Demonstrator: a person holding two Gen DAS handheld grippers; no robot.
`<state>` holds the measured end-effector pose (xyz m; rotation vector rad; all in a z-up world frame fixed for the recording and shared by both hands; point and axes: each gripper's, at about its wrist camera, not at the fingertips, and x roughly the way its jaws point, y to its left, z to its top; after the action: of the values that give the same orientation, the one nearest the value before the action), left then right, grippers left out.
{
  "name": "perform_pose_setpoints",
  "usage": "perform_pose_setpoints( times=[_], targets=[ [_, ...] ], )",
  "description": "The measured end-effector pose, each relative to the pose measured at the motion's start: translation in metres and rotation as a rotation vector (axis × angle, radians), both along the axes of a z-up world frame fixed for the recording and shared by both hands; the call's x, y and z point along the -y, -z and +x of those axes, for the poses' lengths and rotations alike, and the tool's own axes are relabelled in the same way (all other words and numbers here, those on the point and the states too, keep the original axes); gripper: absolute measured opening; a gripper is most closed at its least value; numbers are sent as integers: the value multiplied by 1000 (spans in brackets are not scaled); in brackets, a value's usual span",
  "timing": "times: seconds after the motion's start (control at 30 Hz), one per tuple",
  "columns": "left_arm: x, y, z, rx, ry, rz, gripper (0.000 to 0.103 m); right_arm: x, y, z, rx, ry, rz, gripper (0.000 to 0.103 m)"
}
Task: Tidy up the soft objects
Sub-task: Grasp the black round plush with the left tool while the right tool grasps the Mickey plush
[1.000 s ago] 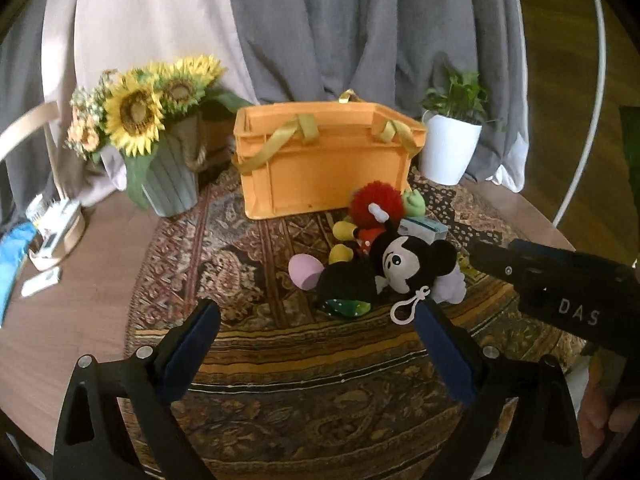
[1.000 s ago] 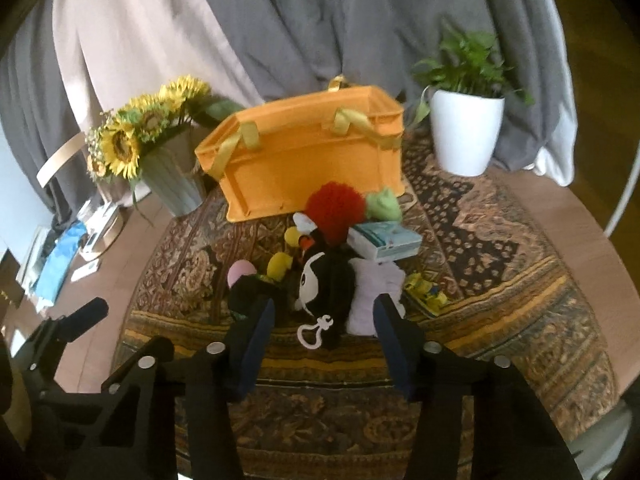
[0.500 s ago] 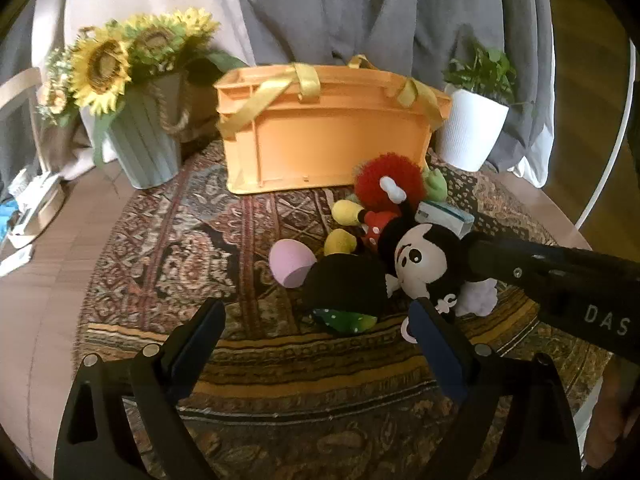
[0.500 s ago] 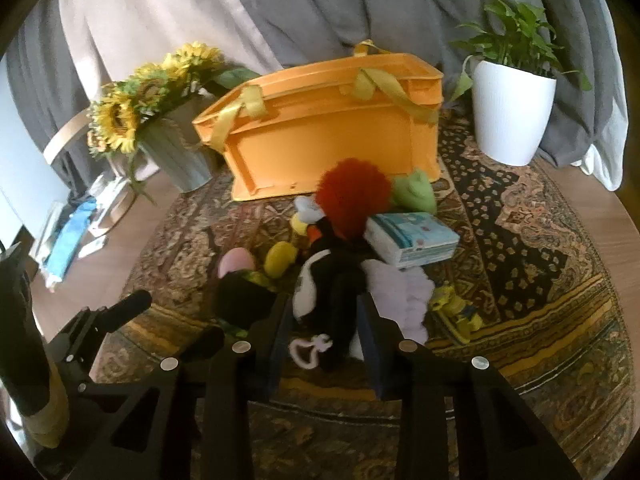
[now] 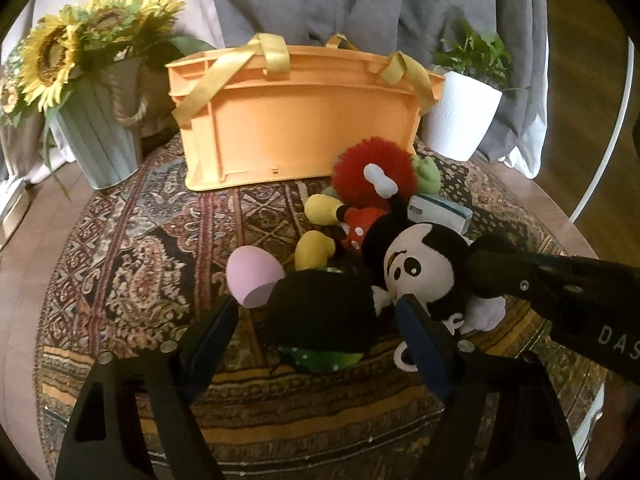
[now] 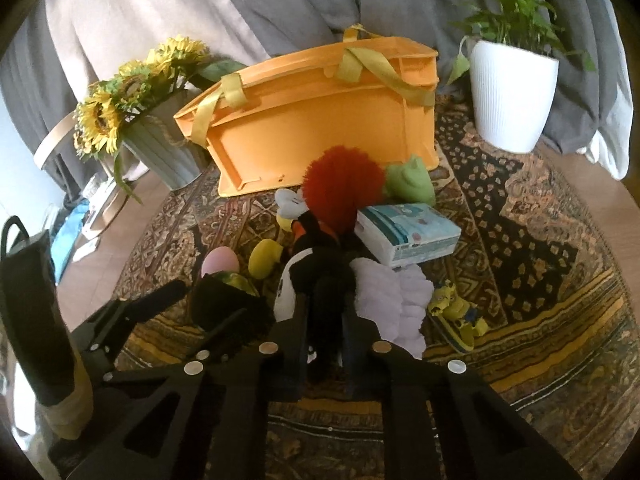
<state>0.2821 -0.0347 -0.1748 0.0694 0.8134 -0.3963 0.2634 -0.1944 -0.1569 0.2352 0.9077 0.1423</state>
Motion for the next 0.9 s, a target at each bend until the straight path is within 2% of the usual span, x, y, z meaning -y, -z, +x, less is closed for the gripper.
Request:
perform_pose_setpoints(
  times=[0.17,0.43,0.63,0.9],
  targets=[
    [5,6,5,-27,-8,-7,60,-2,-1,1,3,-19,-8,11],
    [0,-3,1,-40,-27,-23,59,0,-11,1,19,-31,16,9],
    [-4,-28,-5,0,-75,-29,59,1,-30,-2,64,-43,25,9],
    [-10,-69,-11,92,-105,-35,59,1,-62,-6,148,-50,22,9]
  ],
)
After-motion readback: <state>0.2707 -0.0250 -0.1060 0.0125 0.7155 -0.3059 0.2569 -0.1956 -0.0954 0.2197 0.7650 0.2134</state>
